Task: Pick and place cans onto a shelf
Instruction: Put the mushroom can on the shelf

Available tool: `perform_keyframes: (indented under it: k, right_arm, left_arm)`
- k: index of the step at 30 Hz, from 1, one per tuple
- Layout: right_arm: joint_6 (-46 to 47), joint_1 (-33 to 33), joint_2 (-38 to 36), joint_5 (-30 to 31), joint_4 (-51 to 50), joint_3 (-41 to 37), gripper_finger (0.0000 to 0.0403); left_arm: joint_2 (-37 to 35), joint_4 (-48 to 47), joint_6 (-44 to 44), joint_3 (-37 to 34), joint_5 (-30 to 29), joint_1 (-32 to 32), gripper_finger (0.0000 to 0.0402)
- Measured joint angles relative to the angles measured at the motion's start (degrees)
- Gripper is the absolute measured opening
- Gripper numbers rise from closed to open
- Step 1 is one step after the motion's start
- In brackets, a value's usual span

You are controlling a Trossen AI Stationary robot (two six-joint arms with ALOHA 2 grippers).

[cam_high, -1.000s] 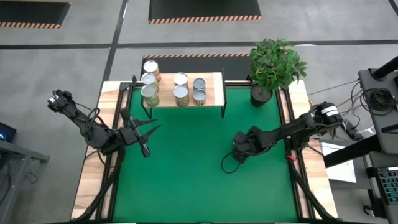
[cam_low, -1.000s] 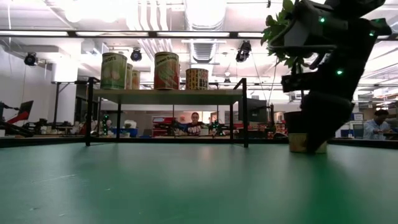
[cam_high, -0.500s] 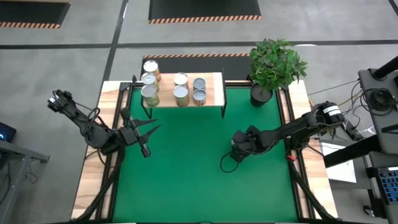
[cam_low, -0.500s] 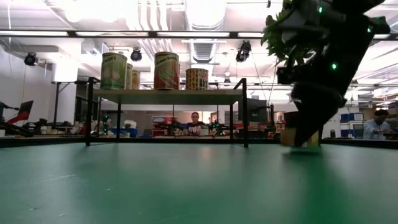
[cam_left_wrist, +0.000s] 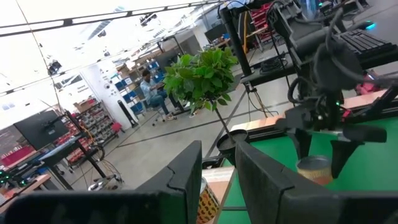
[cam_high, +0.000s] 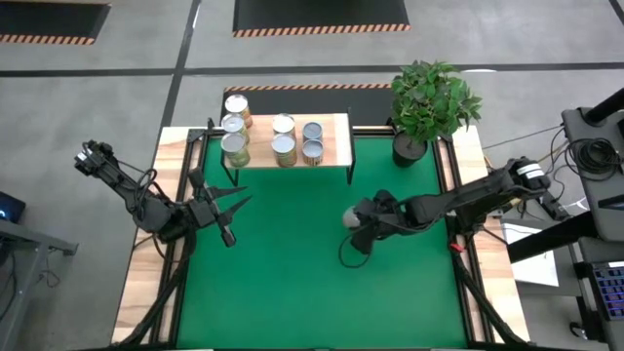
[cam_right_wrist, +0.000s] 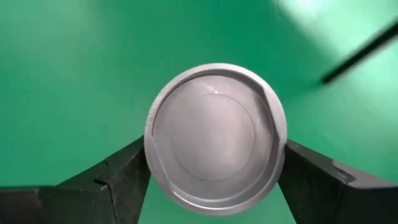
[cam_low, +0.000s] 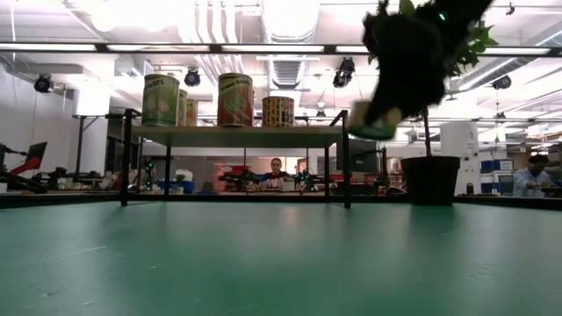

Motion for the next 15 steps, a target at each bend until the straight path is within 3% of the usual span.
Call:
perform_keyframes:
  k: [7,15]
  right_arm:
    - [-7.8,-2.7,2.3,0.0,-2.0,10.8,0.0289]
    - [-19.3,-10.4,6.3,0.0,-9.7,23.8,0.029]
  left_arm:
    - [0.0,0.0,0.0,0.0,0.0,0.0,0.0081]
    - [0.0,0.0,0.0,0.0,0.0,0.0,0.0081]
